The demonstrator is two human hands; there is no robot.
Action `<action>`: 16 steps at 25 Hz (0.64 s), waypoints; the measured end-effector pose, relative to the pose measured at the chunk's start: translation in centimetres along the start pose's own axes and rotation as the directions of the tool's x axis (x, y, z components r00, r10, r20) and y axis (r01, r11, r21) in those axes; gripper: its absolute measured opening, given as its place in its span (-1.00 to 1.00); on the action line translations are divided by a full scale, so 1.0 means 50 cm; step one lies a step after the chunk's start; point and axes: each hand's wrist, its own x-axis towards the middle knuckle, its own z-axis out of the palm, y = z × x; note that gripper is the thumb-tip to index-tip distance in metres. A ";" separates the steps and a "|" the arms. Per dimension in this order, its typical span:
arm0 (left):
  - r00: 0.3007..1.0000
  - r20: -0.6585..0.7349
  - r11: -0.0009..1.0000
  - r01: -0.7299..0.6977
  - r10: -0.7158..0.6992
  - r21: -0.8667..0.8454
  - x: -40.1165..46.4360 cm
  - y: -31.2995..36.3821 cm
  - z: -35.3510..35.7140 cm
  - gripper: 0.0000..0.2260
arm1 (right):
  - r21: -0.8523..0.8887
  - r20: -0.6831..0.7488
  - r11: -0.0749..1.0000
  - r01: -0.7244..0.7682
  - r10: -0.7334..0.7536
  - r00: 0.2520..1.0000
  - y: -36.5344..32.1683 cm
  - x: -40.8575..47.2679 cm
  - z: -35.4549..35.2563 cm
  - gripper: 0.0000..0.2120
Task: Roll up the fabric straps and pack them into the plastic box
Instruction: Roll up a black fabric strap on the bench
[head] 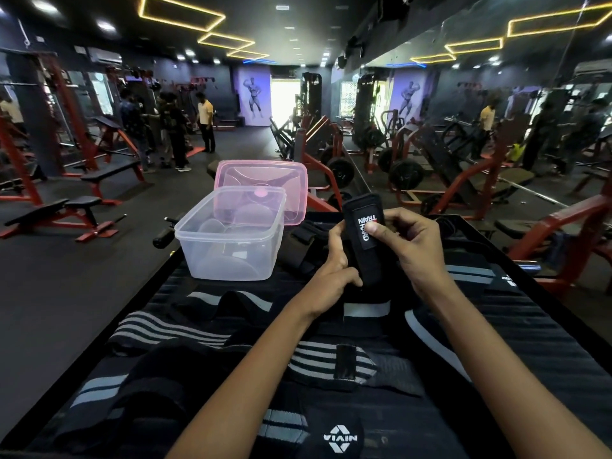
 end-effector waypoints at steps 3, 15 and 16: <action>0.998 -0.052 0.998 -0.031 0.028 -0.052 0.000 0.001 0.007 -0.30 | -0.023 -0.010 1.000 -0.016 0.016 1.000 0.006 -0.001 0.018 -0.87; 0.960 -0.279 0.986 -0.015 -0.031 -0.164 0.022 -0.003 -0.002 -0.74 | -0.320 -0.126 0.943 -0.093 0.055 0.990 0.019 -0.019 0.032 -0.86; 0.952 -0.295 0.986 0.033 -0.080 -0.164 0.023 0.005 -0.008 -0.83 | -0.311 -0.104 0.943 -0.119 0.090 0.990 0.019 -0.023 0.030 -0.85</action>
